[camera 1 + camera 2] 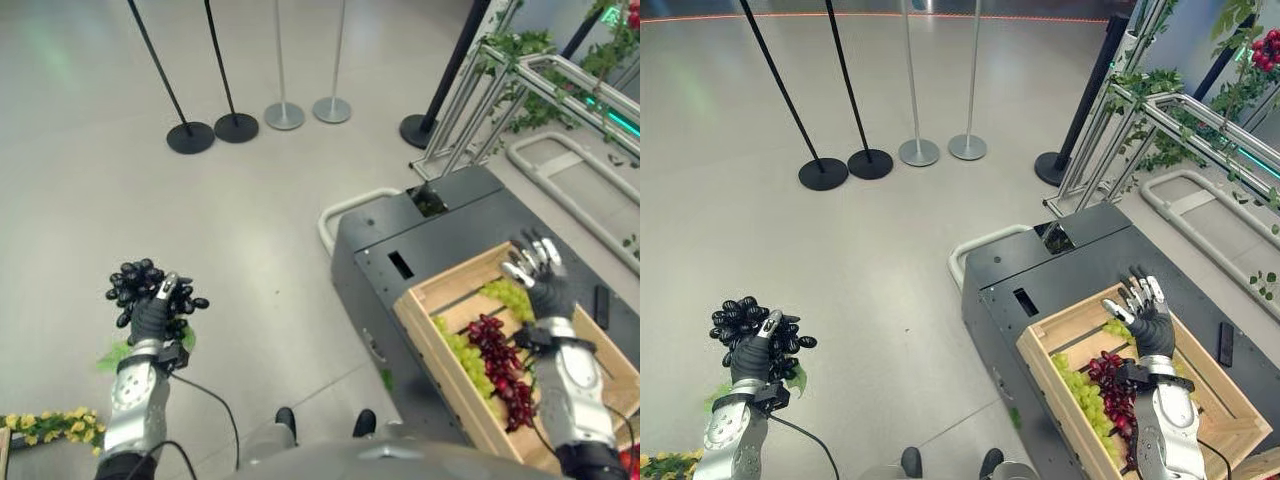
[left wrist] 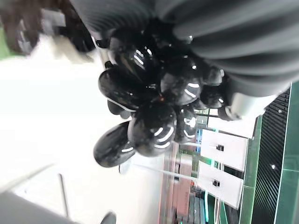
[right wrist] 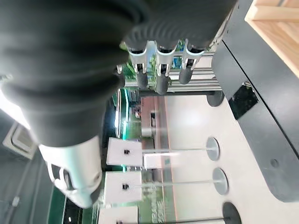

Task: Pick up the fruits from the basket on one side to the basket on the other side

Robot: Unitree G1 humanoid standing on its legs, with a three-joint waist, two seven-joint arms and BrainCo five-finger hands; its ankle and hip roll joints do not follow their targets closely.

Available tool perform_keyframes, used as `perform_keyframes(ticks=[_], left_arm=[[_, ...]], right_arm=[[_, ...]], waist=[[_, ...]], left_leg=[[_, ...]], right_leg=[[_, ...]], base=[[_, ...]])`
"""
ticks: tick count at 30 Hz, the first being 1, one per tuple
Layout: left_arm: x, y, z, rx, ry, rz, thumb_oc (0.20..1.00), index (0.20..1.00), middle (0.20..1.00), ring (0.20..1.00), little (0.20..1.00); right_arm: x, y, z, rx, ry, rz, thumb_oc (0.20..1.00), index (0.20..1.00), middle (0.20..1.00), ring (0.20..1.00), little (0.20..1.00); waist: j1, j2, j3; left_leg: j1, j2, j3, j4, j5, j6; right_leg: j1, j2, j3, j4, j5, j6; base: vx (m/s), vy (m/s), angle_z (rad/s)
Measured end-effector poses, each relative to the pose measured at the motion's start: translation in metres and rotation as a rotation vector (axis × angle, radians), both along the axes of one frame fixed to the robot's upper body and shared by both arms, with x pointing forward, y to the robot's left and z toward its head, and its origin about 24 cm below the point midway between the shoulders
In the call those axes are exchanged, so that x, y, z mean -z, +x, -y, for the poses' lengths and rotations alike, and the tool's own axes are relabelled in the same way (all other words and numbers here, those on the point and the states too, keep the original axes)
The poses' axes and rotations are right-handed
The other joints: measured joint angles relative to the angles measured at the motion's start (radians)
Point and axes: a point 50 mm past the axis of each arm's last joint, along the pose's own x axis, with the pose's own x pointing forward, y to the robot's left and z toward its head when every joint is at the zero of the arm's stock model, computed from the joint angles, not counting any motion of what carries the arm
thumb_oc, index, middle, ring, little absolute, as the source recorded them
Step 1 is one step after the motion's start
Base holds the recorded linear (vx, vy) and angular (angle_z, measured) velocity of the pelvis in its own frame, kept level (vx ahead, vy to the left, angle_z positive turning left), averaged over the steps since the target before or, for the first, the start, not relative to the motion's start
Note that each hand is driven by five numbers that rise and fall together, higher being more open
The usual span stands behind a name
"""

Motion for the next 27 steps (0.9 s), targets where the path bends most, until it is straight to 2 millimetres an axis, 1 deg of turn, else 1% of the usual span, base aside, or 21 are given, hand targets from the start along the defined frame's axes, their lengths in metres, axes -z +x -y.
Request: perform_keyframes(ticks=[4,6,8,10,11,12,13,14,15,16,17,18,19,20,21,22,23,24,25,26,27], left_arm=[[-0.012,-0.001,-0.01,-0.056,0.056,0.042,0.2,0.2,0.2,0.2,0.2],[-0.015,0.002,-0.008,-0.058,0.073,0.054,0.2,0.2,0.2,0.2,0.2],[-0.019,0.005,-0.007,-0.056,0.096,0.07,0.2,0.2,0.2,0.2,0.2],[-0.022,0.007,-0.007,-0.068,0.116,0.086,0.2,0.2,0.2,0.2,0.2],[-0.024,0.008,-0.008,-0.07,0.141,0.086,0.2,0.2,0.2,0.2,0.2],[-0.026,0.009,-0.008,-0.07,0.145,0.093,0.2,0.2,0.2,0.2,0.2],[-0.032,0.01,-0.008,-0.068,0.156,0.114,0.2,0.2,0.2,0.2,0.2],[-0.036,0.012,-0.011,-0.063,0.183,0.118,0.2,0.2,0.2,0.2,0.2],[-0.036,0.012,-0.011,-0.061,0.2,0.114,0.2,0.2,0.2,0.2,0.2],[-0.035,0.011,-0.011,-0.066,0.205,0.106,0.2,0.2,0.2,0.2,0.2],[-0.034,0.013,-0.009,-0.063,0.199,0.109,0.2,0.2,0.2,0.2,0.2],[-0.036,0.019,-0.004,-0.039,0.198,0.117,0.2,0.2,0.2,0.2,0.2],[-0.036,0.022,-0.001,-0.021,0.201,0.12,0.2,0.2,0.2,0.2,0.2],[-0.035,0.02,0.0,-0.011,0.204,0.11,0.2,0.2,0.2,0.2,0.2],[-0.032,0.017,0.001,-0.015,0.2,0.102,0.2,0.2,0.2,0.2,0.2],[-0.03,0.015,0.001,-0.018,0.193,0.094,0.2,0.2,0.2,0.2,0.2],[-0.028,0.016,0.006,-0.002,0.186,0.091,0.2,0.2,0.2,0.2,0.2],[-0.028,0.017,0.009,0.019,0.193,0.089,0.2,0.2,0.2,0.2,0.2],[-0.018,0.015,0.018,0.023,0.155,0.068,0.2,0.2,0.2,0.2,0.2],[-0.016,0.017,0.026,0.036,0.131,0.071,0.2,0.2,0.2,0.2,0.2],[-0.013,0.018,0.034,0.061,0.114,0.07,0.2,0.2,0.2,0.2,0.2]], right_arm=[[-0.001,0.004,-0.003,-0.007,0.0,0.006,1.0,1.0,1.0,1.0,1.0],[0.001,0.004,-0.005,-0.012,-0.003,-0.007,1.0,1.0,1.0,1.0,1.0],[0.005,0.002,-0.007,-0.016,-0.014,-0.029,1.0,1.0,1.0,1.0,1.0],[0.008,0.0,-0.008,-0.019,-0.023,-0.045,1.0,1.0,1.0,1.0,1.0],[0.011,-0.003,-0.008,-0.023,-0.027,-0.06,1.0,1.0,1.0,1.0,1.0],[0.012,-0.004,-0.008,-0.022,-0.027,-0.066,1.0,1.0,1.0,1.0,1.0],[0.014,-0.006,-0.008,-0.023,-0.03,-0.077,1.0,1.0,1.0,1.0,1.0],[0.016,-0.009,-0.007,-0.022,-0.033,-0.086,1.0,1.0,1.0,1.0,1.0],[0.017,-0.013,-0.005,-0.016,-0.034,-0.097,1.0,1.0,1.0,1.0,1.0],[0.018,-0.015,-0.004,-0.016,-0.037,-0.103,1.0,1.0,1.0,1.0,1.0],[0.019,-0.017,-0.004,-0.016,-0.037,-0.108,1.0,1.0,1.0,1.0,1.0],[0.022,-0.02,-0.004,-0.018,-0.034,-0.125,1.0,1.0,1.0,1.0,1.0],[0.023,-0.021,-0.004,-0.018,-0.034,-0.127,1.0,1.0,1.0,1.0,1.0],[0.023,-0.02,-0.004,-0.018,-0.033,-0.125,1.0,1.0,1.0,1.0,1.0],[0.022,-0.018,-0.005,-0.02,-0.033,-0.12,1.0,1.0,1.0,1.0,1.0],[0.022,-0.016,-0.005,-0.021,-0.033,-0.117,1.0,1.0,1.0,1.0,1.0],[0.024,-0.017,-0.004,-0.011,-0.031,-0.125,1.0,1.0,1.0,1.0,1.0],[0.028,-0.017,-0.003,-0.007,-0.028,-0.142,1.0,1.0,1.0,1.0,1.0],[0.031,-0.012,-0.003,0.004,-0.017,-0.15,1.0,1.0,1.0,1.0,1.0],[0.031,-0.013,-0.003,0.003,-0.018,-0.151,1.0,1.0,1.0,1.0,1.0],[0.028,-0.011,-0.004,-0.007,-0.021,-0.14,1.0,1.0,1.0,1.0,1.0]], waist=[[0.019,0.003,-0.004],[0.025,0.027,-0.006],[0.024,0.043,-0.008],[0.023,0.049,-0.007],[0.015,0.064,-0.008],[0.019,0.069,-0.006],[-0.003,0.071,-0.006],[-0.005,0.062,-0.007],[-0.016,0.055,-0.011],[-0.027,0.055,-0.013],[-0.03,0.062,-0.01],[-0.06,0.067,-0.01],[-0.082,0.057,-0.012],[-0.075,0.027,-0.023],[-0.071,0.017,-0.03],[-0.059,0.013,-0.033],[-0.062,-0.007,-0.05],[-0.045,-0.03,-0.054],[-0.013,0.001,-0.05],[-0.031,0.01,-0.058],[-0.011,0.026,-0.057]], left_leg=[[-0.029,-0.028,-0.03,0.014,-0.003,0.016],[-0.029,-0.026,-0.059,0.031,-0.015,0.031],[-0.015,-0.049,-0.099,0.033,-0.018,0.053],[-0.008,-0.079,-0.167,0.047,-0.02,0.085],[-0.015,-0.092,-0.236,0.065,-0.012,0.09],[-0.012,-0.09,-0.27,0.063,-0.007,0.097],[-0.018,-0.082,-0.326,0.054,0.014,0.089],[-0.023,-0.099,-0.389,0.041,0.021,0.08],[-0.03,-0.106,-0.409,0.043,0.026,0.082],[-0.035,-0.127,-0.471,0.05,0.032,0.075],[-0.032,-0.141,-0.55,0.055,0.033,0.074],[-0.032,-0.151,-0.653,0.055,0.037,0.058],[-0.035,-0.152,-0.65,0.048,0.04,0.061],[-0.03,-0.152,-0.579,0.029,0.042,0.063],[-0.025,-0.154,-0.551,0.023,0.038,0.061],[-0.027,-0.154,-0.54,0.02,0.034,0.058],[-0.019,-0.161,-0.539,0.025,0.017,0.047],[-0.018,-0.172,-0.543,0.03,0.009,0.039],[-0.017,-0.143,-0.578,0.034,-0.008,0.017],[-0.014,-0.131,-0.595,0.042,-0.02,-0.002],[-0.036,-0.11,-0.604,0.056,-0.023,-0.007]], right_leg=[[-0.011,-0.029,-0.017,0.038,-0.007,0.018],[-0.033,-0.054,-0.016,0.137,-0.02,0.03],[-0.067,-0.098,-0.001,0.286,-0.026,0.032],[-0.117,-0.13,0.076,0.442,-0.005,0.023],[-0.162,-0.103,0.177,0.513,-0.023,0.031],[-0.168,-0.068,0.217,0.51,-0.047,0.036],[-0.184,0.015,0.311,0.482,-0.076,0.038],[-0.197,0.061,0.347,0.436,-0.091,0.043],[-0.197,0.085,0.375,0.382,-0.099,0.042],[-0.21,0.118,0.415,0.306,-0.1,0.044],[-0.22,0.151,0.491,0.288,-0.108,0.044],[-0.221,0.202,0.624,0.224,-0.102,0.059],[-0.227,0.204,0.642,0.196,-0.095,0.065],[-0.239,0.174,0.631,0.156,-0.046,0.055],[-0.246,0.159,0.623,0.149,-0.026,0.045],[-0.244,0.148,0.609,0.137,-0.009,0.04],[-0.24,0.119,0.561,0.106,0.0,0.04],[-0.224,0.097,0.534,0.083,0.068,-0.002],[-0.183,0.123,0.503,0.064,0.071,-0.008],[-0.15,0.124,0.473,0.016,0.063,-0.021],[-0.123,0.138,0.43,-0.01,0.079,-0.051]], base=[[0.06,0.284,0.29],[0.07,0.263,0.45],[0.02,0.155,0.78],[0.03,0.09,1.03],[0.06,0.036,1.08],[0.16,-0.009,1.34],[0.15,-0.105,1.4],[0.14,-0.103,1.54],[0.16,-0.102,1.73],[0.15,-0.083,1.39],[0.19,-0.127,1.98],[0.08,-0.084,1.7],[0.06,-0.147,1.91],[0.05,-0.189,1.08],[0.05,-0.191,0.87],[0.04,-0.154,0.76],[0.09,-0.231,0.87],[0.08,-0.232,0.95],[0.08,-0.33,0.94],[0.03,-0.173,1.08],[0.02,-0.26,1.01]])
